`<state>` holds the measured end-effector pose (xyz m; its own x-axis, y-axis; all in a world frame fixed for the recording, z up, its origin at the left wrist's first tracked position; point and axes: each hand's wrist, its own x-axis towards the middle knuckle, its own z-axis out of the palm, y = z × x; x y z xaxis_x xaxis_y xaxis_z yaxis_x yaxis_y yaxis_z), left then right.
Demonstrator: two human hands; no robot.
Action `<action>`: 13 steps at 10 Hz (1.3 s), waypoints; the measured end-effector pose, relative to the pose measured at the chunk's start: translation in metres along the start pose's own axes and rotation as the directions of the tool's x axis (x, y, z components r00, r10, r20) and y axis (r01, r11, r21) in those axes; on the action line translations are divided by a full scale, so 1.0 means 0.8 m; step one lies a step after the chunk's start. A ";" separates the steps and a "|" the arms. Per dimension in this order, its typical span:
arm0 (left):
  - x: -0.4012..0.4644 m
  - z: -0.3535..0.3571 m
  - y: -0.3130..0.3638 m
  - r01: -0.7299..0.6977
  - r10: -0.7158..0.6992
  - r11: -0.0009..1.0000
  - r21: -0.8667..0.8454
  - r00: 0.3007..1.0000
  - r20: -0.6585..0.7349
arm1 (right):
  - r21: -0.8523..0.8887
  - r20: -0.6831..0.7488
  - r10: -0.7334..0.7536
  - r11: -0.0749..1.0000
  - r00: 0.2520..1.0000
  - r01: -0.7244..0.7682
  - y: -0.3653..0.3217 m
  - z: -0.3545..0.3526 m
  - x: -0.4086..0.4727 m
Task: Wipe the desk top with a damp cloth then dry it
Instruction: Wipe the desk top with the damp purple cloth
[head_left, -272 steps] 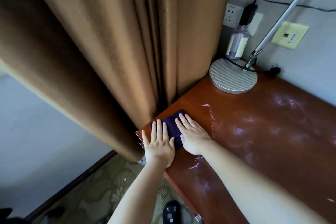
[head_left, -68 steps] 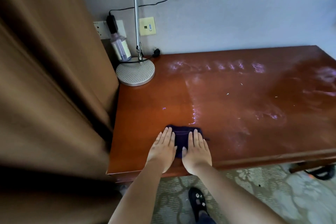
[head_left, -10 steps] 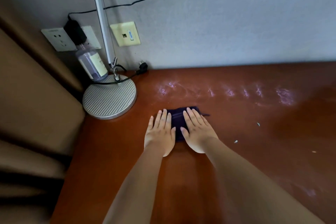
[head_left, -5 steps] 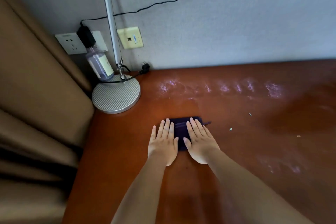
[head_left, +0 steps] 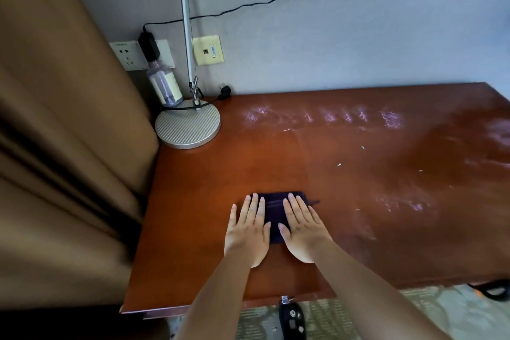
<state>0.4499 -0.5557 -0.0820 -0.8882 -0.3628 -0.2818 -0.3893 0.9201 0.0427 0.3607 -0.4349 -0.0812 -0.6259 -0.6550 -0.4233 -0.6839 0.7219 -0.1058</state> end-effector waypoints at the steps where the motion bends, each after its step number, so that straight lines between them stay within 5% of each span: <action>1: 0.006 0.000 -0.001 -0.009 0.009 1.000 0.002 1.000 -0.015 | 0.003 -0.026 -0.014 1.000 1.000 0.014 0.002 0.002 0.005; 9: 0.186 -0.048 -0.018 0.059 -0.059 0.998 0.037 0.998 -0.009 | -0.021 -0.048 -0.097 0.995 0.994 0.096 0.060 -0.081 0.180; 13: 0.168 -0.050 -0.008 0.062 -0.062 0.997 0.040 0.998 0.006 | -0.009 -0.039 -0.069 0.998 0.997 0.068 0.058 -0.073 0.161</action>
<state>0.3231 -0.6166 -0.0821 -0.8609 -0.4185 -0.2892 -0.4335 0.9011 -0.0137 0.2260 -0.4988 -0.0882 -0.5917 -0.7112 -0.3796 -0.7283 0.6734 -0.1265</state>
